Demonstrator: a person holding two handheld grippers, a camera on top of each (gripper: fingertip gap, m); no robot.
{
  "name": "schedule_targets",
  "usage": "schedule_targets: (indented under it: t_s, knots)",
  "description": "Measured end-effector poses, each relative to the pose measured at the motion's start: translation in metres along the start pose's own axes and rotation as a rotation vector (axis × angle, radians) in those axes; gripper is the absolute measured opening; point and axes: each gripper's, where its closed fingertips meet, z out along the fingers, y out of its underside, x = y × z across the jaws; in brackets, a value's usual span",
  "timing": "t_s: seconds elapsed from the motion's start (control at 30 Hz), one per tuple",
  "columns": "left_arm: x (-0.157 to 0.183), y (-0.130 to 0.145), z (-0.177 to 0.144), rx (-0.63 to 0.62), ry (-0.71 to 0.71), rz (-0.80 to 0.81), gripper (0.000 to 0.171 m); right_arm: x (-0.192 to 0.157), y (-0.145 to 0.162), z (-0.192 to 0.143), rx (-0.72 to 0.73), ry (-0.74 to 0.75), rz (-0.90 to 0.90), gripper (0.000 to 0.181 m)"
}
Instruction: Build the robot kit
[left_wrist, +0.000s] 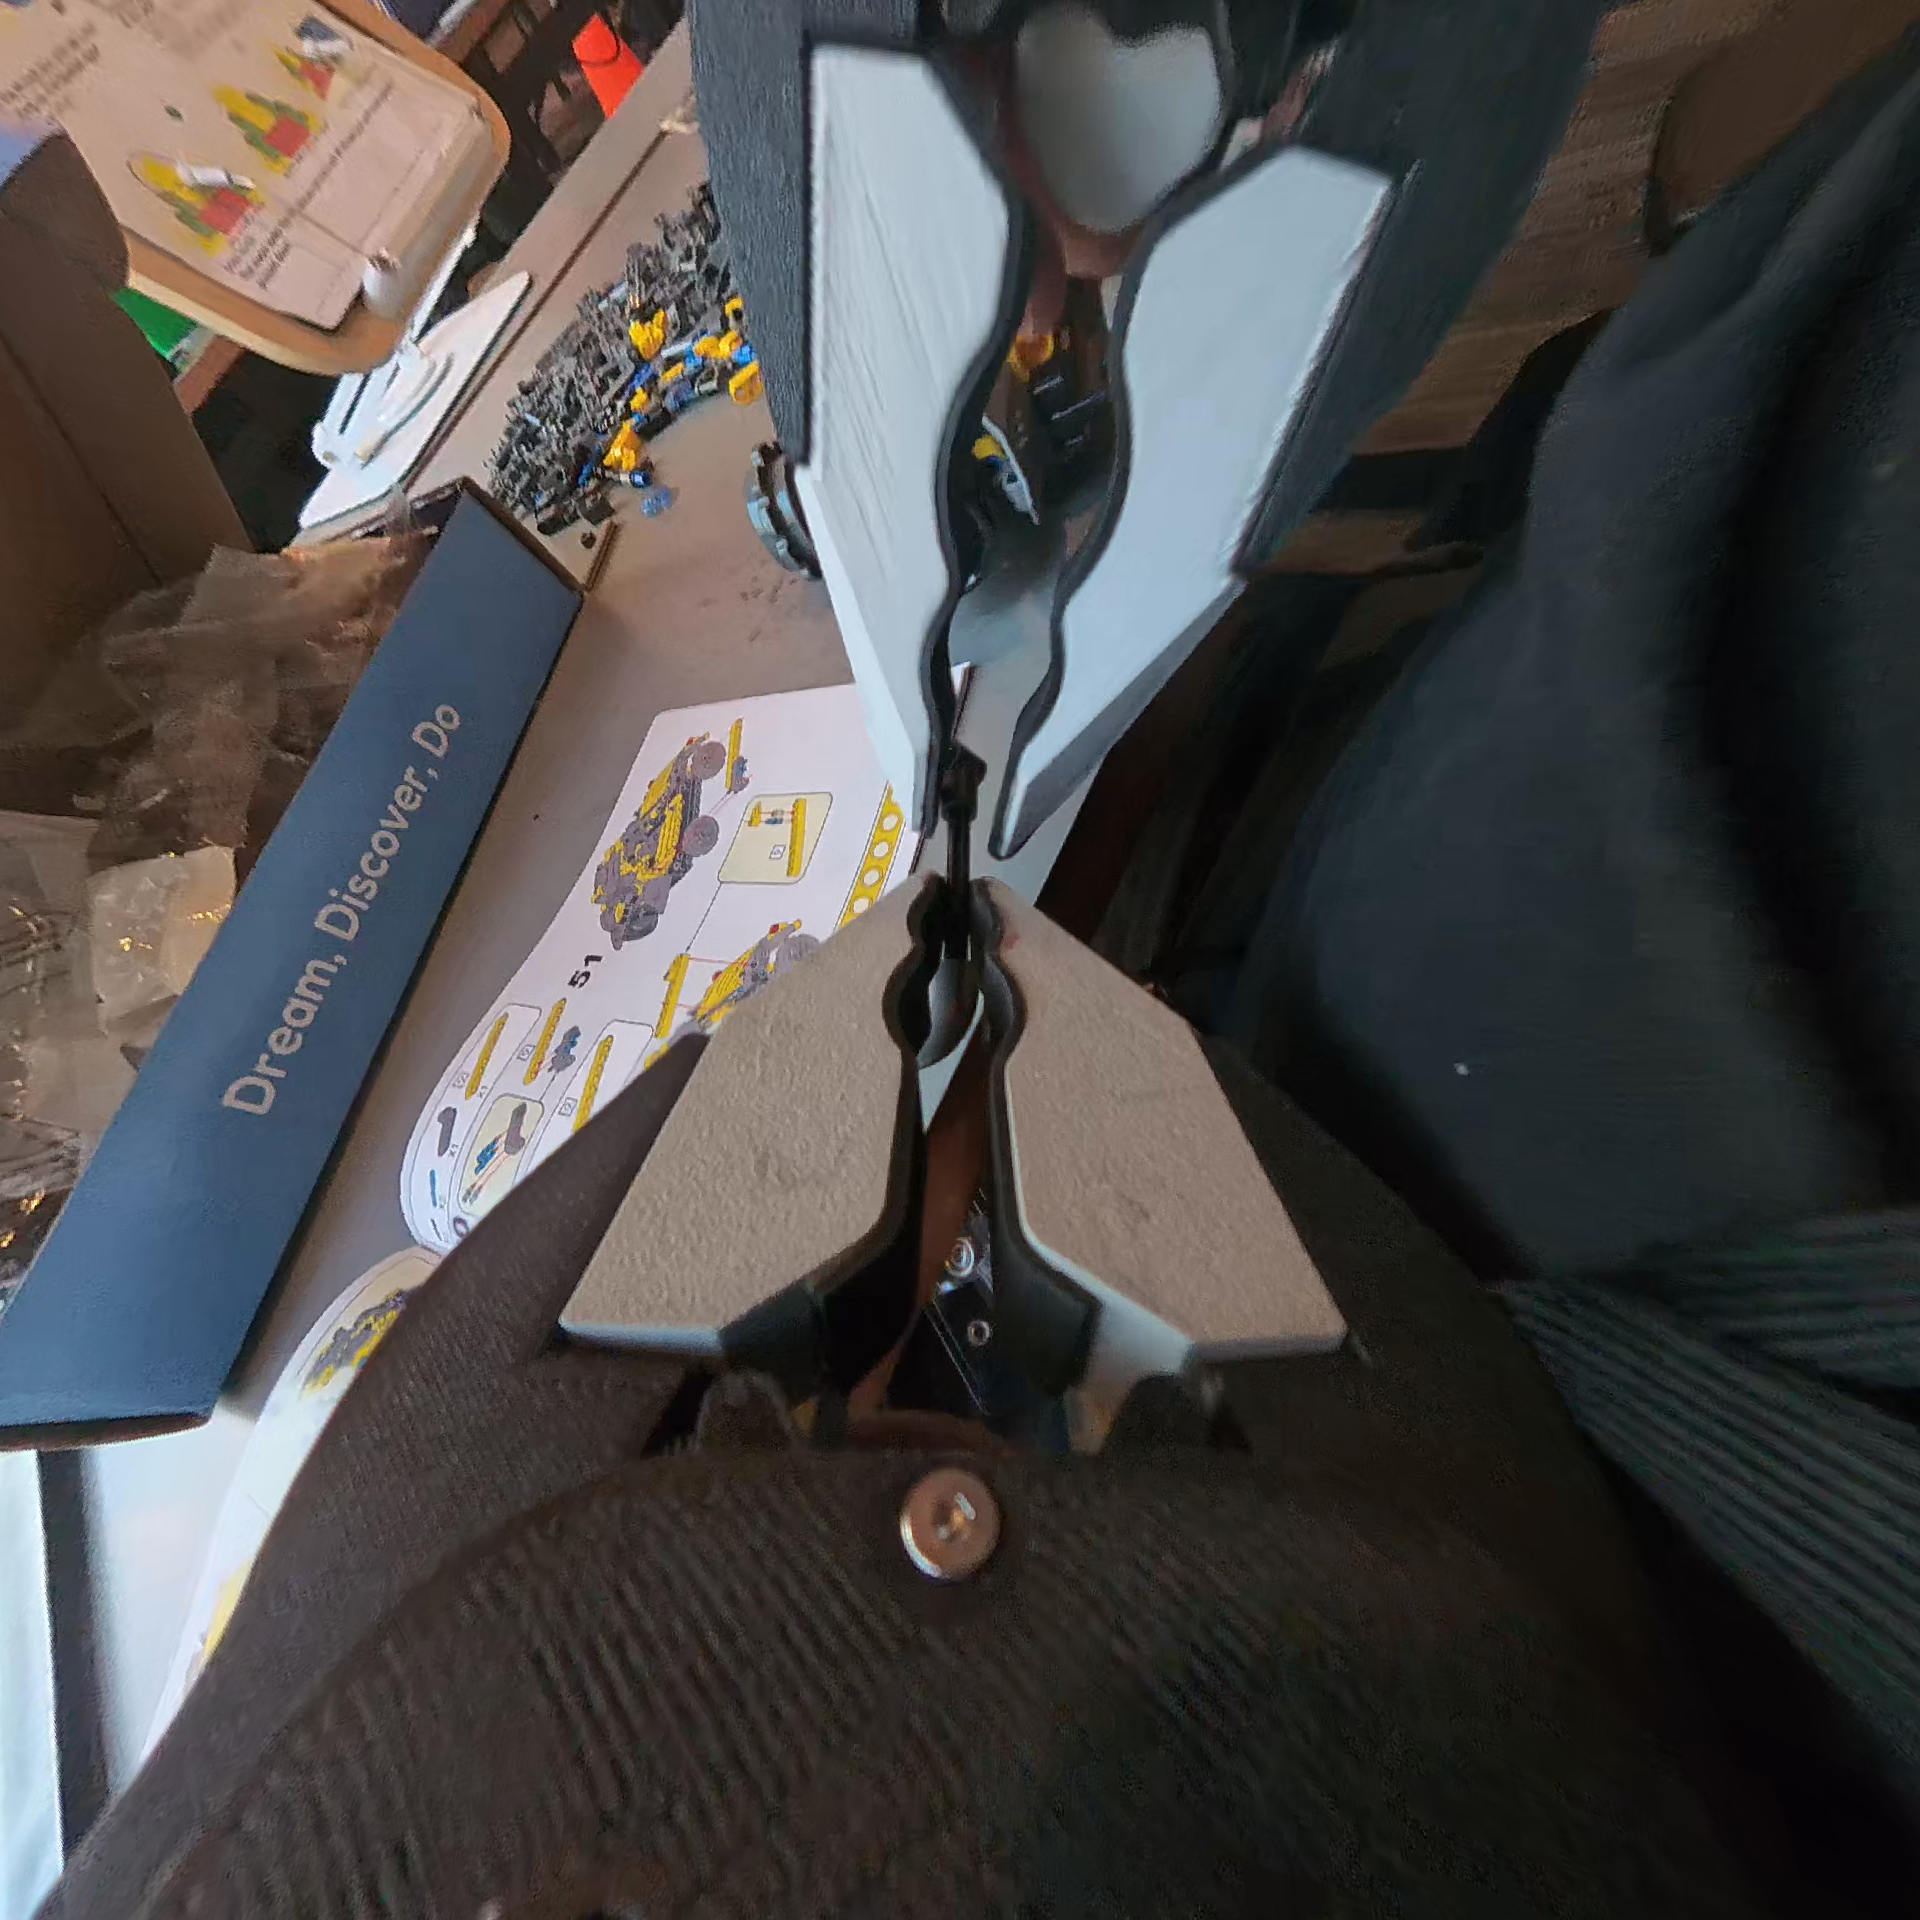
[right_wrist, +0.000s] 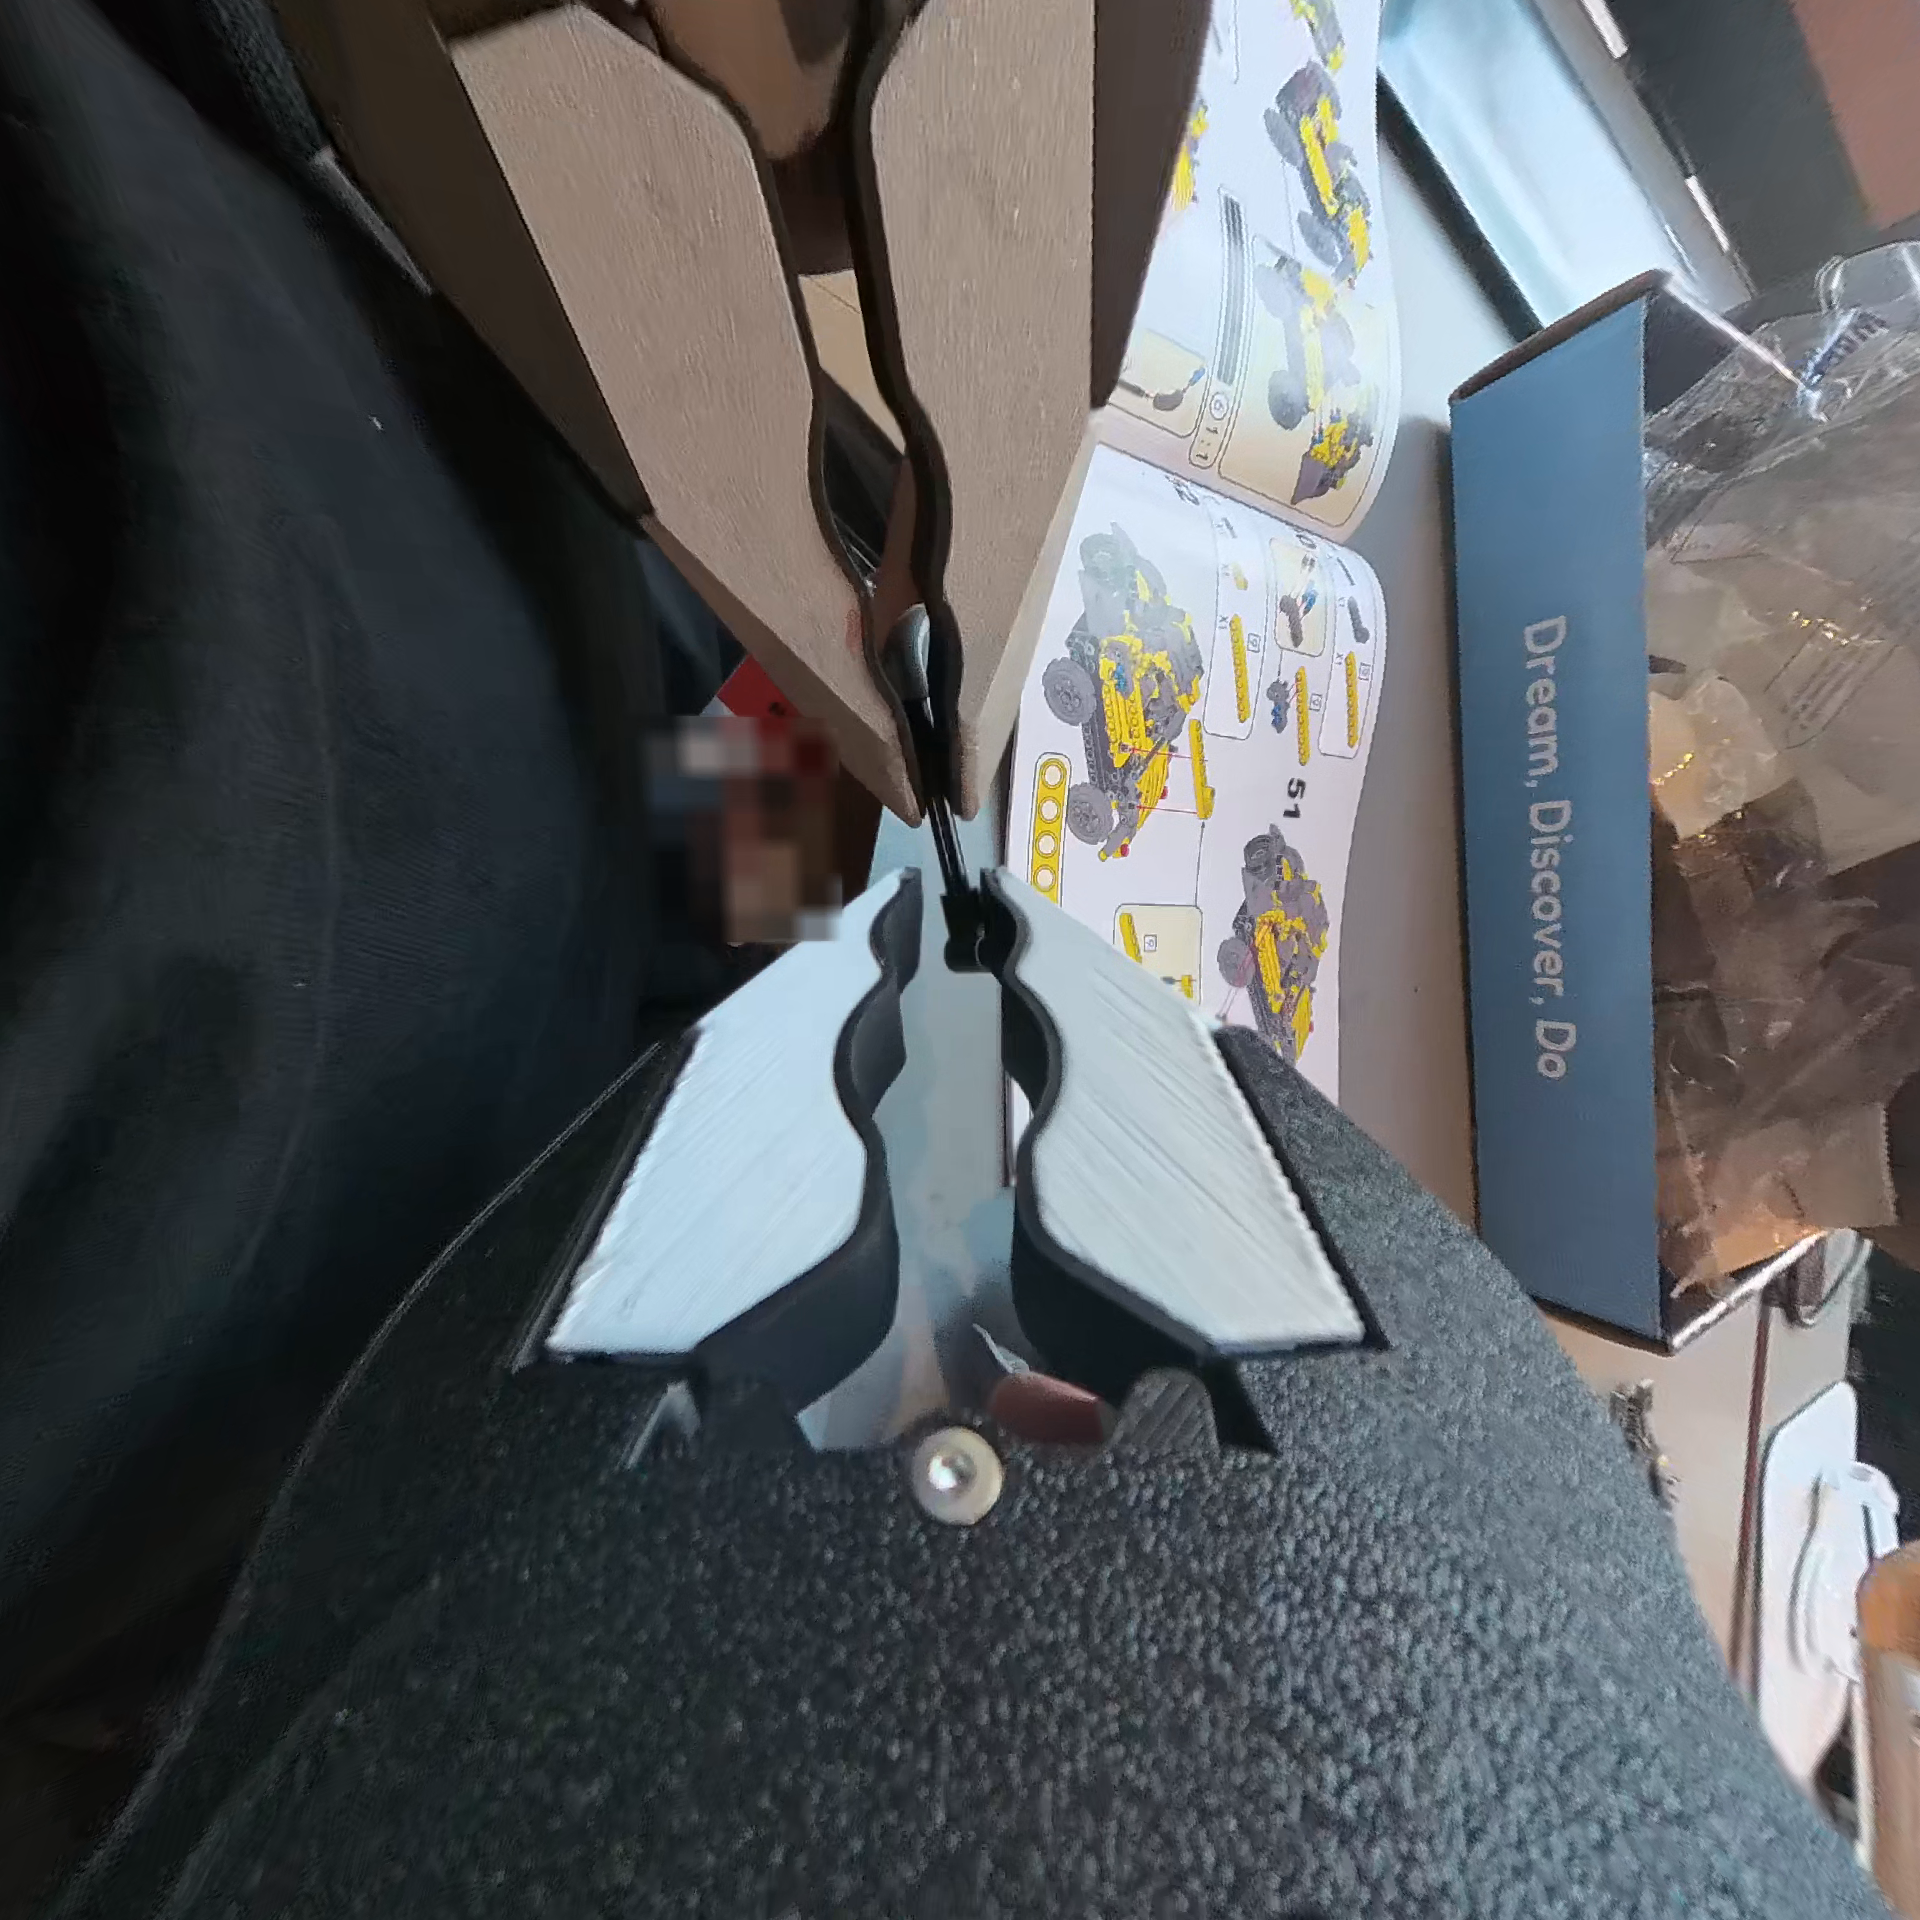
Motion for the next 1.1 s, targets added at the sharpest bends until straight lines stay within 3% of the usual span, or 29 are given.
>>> schedule_targets:
  t_s: [0.63, 1.1]
  knots:
    - [-0.007, -0.005, -0.002, 0.059, -0.038, -0.049, 0.003, 0.007, -0.005, -0.005, 0.033, 0.040, 0.033, 0.006]
    - [-0.016, -0.007, -0.008, 0.107, -0.043, -0.174, 0.011, 0.016, -0.005, -0.006, 0.049, 0.070, 0.074, 0.006]
